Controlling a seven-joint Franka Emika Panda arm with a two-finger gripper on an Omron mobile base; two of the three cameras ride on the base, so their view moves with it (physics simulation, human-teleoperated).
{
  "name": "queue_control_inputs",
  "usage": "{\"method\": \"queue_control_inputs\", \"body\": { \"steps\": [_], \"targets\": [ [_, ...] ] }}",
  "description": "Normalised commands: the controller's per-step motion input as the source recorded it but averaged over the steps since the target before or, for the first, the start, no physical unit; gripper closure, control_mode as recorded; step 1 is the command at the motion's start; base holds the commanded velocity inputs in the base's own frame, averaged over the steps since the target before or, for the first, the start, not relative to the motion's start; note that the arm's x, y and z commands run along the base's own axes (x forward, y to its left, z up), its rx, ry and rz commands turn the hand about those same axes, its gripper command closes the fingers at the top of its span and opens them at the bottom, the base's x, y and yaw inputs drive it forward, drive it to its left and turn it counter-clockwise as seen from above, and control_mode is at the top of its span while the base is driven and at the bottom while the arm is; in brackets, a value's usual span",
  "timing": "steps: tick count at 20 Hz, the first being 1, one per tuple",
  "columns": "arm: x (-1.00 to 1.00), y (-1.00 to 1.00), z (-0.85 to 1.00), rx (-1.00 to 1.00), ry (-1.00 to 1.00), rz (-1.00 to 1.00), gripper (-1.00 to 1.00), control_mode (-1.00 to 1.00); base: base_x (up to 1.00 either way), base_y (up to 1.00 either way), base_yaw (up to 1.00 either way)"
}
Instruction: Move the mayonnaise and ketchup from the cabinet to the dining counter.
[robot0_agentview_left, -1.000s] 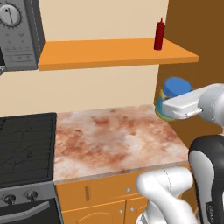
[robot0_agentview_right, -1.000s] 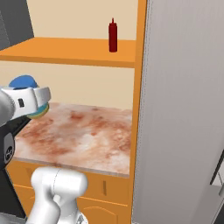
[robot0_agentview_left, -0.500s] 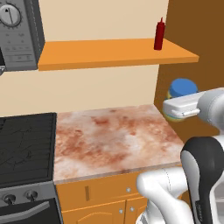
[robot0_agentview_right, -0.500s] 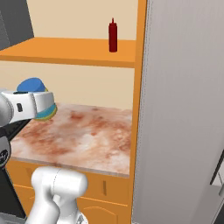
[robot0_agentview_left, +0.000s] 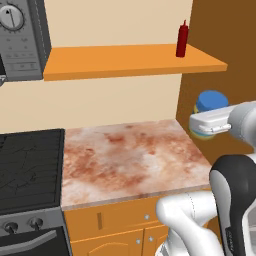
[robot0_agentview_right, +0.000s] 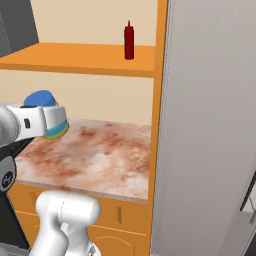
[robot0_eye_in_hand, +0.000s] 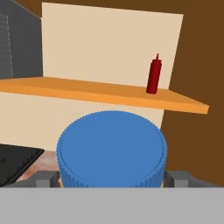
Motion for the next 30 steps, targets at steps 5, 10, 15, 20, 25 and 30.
{"method": "queue_control_inputs", "body": {
  "steps": [5, 10, 15, 20, 25, 30],
  "targets": [
    [0.04, -0.01, -0.12, 0.00, 0.01, 0.00, 1.00, -1.00, 0.00, 0.00, 0.00],
    [0.00, 0.00, -0.02, 0.00, 0.01, 0.00, 1.00, 1.00, 0.00, 0.00, 0.00],
    [0.00, 0.00, 0.00, 0.00, 0.00, 0.00, 1.00, 1.00, -0.07, 0.00, 0.01],
    [0.00, 0.00, 0.00, 0.00, 0.00, 0.00, 1.00, 1.00, -0.33, 0.20, 0.25],
    [0.00, 0.00, 0.00, 0.00, 0.00, 0.00, 1.00, 1.00, -0.92, 0.33, 0.61],
    [0.00, 0.00, 0.00, 0.00, 0.00, 0.00, 1.00, 1.00, -0.99, 0.32, 0.82]
  ]
}}
